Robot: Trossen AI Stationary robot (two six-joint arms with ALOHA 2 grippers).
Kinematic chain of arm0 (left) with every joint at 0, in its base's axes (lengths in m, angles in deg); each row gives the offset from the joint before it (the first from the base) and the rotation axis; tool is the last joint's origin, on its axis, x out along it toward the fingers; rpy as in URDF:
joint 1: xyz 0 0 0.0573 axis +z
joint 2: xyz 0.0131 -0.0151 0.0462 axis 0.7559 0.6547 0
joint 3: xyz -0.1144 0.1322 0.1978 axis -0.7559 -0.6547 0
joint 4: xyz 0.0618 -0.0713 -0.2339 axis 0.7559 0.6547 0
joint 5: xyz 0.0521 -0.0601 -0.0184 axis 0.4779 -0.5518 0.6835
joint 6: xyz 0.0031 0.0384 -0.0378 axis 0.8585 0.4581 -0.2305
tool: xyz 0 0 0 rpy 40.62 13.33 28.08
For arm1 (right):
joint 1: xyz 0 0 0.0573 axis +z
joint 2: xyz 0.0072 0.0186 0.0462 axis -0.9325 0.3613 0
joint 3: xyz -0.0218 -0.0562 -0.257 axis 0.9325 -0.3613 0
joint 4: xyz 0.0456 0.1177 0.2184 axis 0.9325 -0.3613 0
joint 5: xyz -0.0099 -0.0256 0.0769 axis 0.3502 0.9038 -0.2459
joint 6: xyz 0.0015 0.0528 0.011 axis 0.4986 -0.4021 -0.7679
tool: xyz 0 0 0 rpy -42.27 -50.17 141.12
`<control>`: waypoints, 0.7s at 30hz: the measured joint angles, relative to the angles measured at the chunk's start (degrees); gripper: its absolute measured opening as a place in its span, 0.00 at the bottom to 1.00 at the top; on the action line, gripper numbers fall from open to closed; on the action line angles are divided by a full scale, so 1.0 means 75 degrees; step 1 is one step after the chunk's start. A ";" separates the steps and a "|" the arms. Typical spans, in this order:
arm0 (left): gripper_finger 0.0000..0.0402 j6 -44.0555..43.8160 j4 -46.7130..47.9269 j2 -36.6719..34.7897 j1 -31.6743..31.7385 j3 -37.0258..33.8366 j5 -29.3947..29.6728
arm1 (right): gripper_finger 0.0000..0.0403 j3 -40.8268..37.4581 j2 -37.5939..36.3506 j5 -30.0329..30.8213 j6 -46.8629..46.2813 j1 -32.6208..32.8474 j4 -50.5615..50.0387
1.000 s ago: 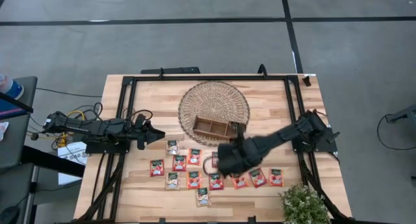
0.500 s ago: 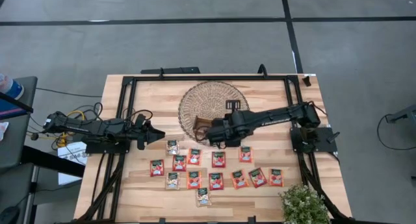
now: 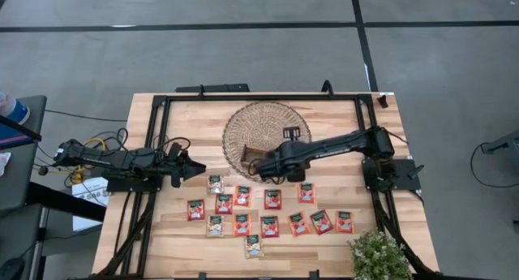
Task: Pick & Place Tea
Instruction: Put the brown tea bag into the right section of the wooden organizer
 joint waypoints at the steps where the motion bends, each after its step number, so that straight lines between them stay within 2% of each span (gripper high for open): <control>1: 0.33 0.0000 0.0001 -0.0001 -0.0001 0.0000 0.0003 | 0.00 -0.0112 -0.0017 -0.0003 -0.0112 0.0006 0.0000; 11: 0.33 0.0000 0.0009 -0.0002 -0.0001 0.0000 0.0169 | 0.00 -0.0225 -0.0052 -0.0064 -0.0388 0.0216 0.0163; 21: 0.33 0.0003 0.0018 -0.0002 0.0000 0.0000 0.0187 | 0.00 0.0119 -0.0052 -0.0426 -0.0396 0.0008 0.0145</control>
